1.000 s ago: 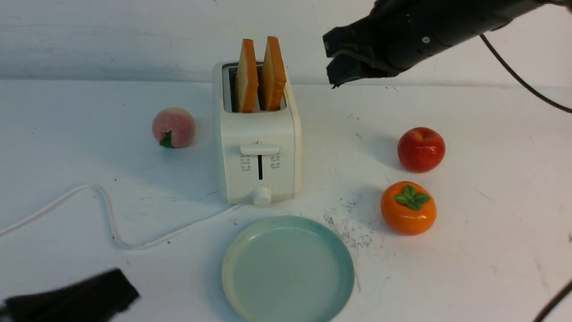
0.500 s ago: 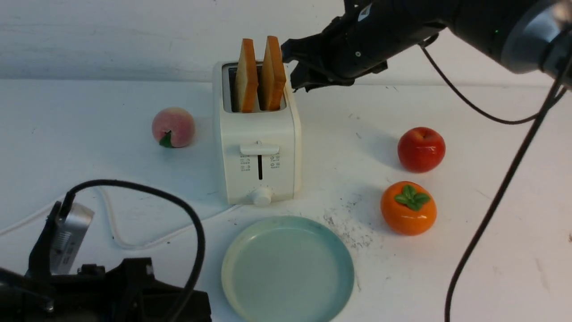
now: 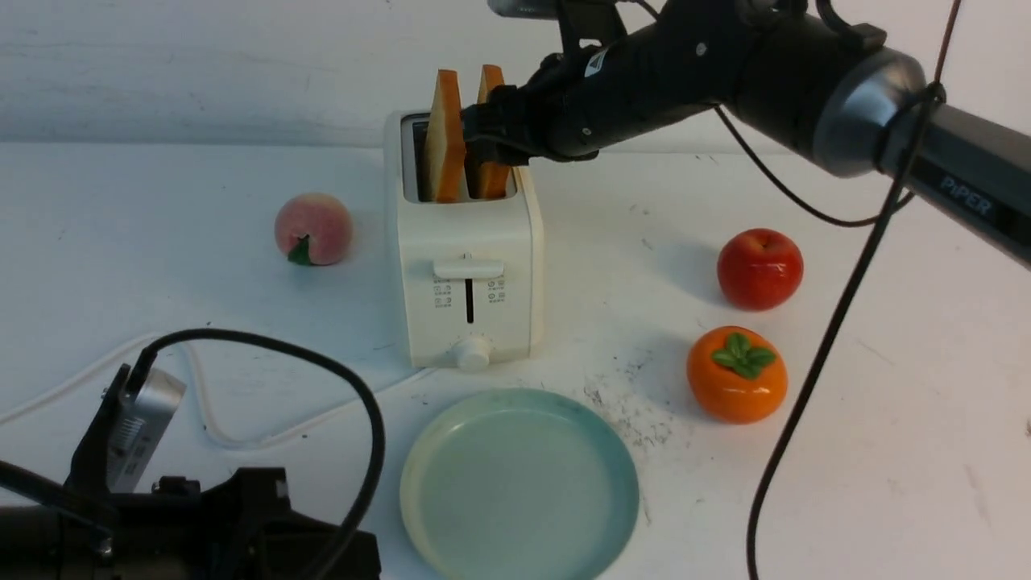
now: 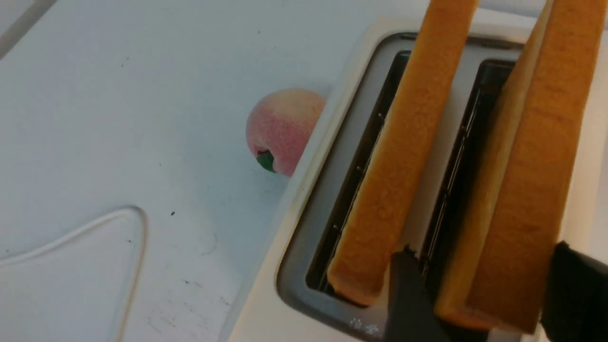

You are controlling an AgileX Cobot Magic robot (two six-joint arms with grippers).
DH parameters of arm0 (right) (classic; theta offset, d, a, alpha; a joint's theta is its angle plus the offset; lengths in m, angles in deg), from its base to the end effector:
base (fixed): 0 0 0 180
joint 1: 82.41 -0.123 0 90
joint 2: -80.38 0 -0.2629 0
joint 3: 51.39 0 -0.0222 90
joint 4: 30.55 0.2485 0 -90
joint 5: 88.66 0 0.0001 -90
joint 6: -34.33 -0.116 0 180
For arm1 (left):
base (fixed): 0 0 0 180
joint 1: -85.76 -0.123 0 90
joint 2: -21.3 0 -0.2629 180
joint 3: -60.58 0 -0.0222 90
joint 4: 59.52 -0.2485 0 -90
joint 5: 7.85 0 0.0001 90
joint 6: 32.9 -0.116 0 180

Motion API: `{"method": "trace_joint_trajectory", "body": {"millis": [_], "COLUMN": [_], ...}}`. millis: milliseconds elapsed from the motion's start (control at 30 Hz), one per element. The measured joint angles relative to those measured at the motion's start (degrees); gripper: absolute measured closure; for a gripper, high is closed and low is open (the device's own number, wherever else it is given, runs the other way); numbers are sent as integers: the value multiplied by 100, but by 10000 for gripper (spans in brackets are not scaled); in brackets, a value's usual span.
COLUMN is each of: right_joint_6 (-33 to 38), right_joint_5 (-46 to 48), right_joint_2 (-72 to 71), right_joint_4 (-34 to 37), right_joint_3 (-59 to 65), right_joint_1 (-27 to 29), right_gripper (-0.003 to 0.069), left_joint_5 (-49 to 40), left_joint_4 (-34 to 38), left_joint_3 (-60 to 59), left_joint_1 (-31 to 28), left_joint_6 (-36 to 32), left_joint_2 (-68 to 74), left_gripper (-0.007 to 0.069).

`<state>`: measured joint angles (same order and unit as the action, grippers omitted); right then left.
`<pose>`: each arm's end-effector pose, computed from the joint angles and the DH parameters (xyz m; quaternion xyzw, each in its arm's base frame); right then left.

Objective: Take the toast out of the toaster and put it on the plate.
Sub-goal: Use the right arm to take out a slice of bread

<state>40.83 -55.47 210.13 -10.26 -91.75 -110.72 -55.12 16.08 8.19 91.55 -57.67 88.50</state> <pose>0.4421 0.2632 0.2914 -0.1791 0.8486 0.2420 0.4349 0.1738 -0.1006 0.2047 -0.1420 0.8525 -0.4732 0.1708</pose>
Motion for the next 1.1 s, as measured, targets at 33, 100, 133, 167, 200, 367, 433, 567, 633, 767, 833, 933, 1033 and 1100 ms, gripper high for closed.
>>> {"method": "trace_joint_trajectory", "body": {"millis": [33, 100, 133, 167, 200, 367, 433, 567, 633, 767, 833, 933, 1033, 1100], "right_joint_6": [0, 0, 0, 0, 0, 0, 0, 0, 0, 0, 0, 0, 0, 0], "right_joint_5": [0, -147, -189, -216, -227, -227, -227, -233, -233, -270, -320, -402, -432, -405], "right_joint_2": [1, 60, 87, 116, 136, 217, 217, 211, 197, 88, -5, -206, -516, -753], "right_joint_4": [0, -36, -65, -115, -181, -488, -518, -518, -518, -564, -606, -677, -873, -1063], "right_joint_3": [0, 0, 0, 0, 0, 0, 0, 0, 0, 0, 0, -5, -7, -12], "right_joint_1": [0, 0, 0, 0, 0, 0, 0, -4, -4, -6, -11, -4, -4, -4], "right_gripper": [277, 286, 293, 302, 312, 411, 457, 528, 535, 535, 535, 535, 535, 535], "left_joint_5": [0, 0, 0, 0, 0, 0, 0, 0, 0, 0, 0, 0, 0, 0], "left_joint_4": [0, -7, -13, -18, -25, -57, -56, -58, -58, -58, -58, -69, -152, -221], "left_joint_3": [0, 0, 0, 0, 0, 0, 0, 0, 0, 0, 0, 0, 0, 0], "left_joint_1": [0, 0, 0, 0, 0, 0, 0, 0, 0, 0, 0, 0, 0, 0], "left_joint_6": [0, 0, 0, 0, 0, 0, 0, 0, 0, 0, 0, -6, -6, -8], "left_joint_2": [0, 0, 0, 0, 0, 0, 0, 0, 0, 0, 0, 0, 0, 0], "left_gripper": [638, 638, 638, 638, 638, 638, 638, 638, 638, 638, 638, 638, 638, 638]}}
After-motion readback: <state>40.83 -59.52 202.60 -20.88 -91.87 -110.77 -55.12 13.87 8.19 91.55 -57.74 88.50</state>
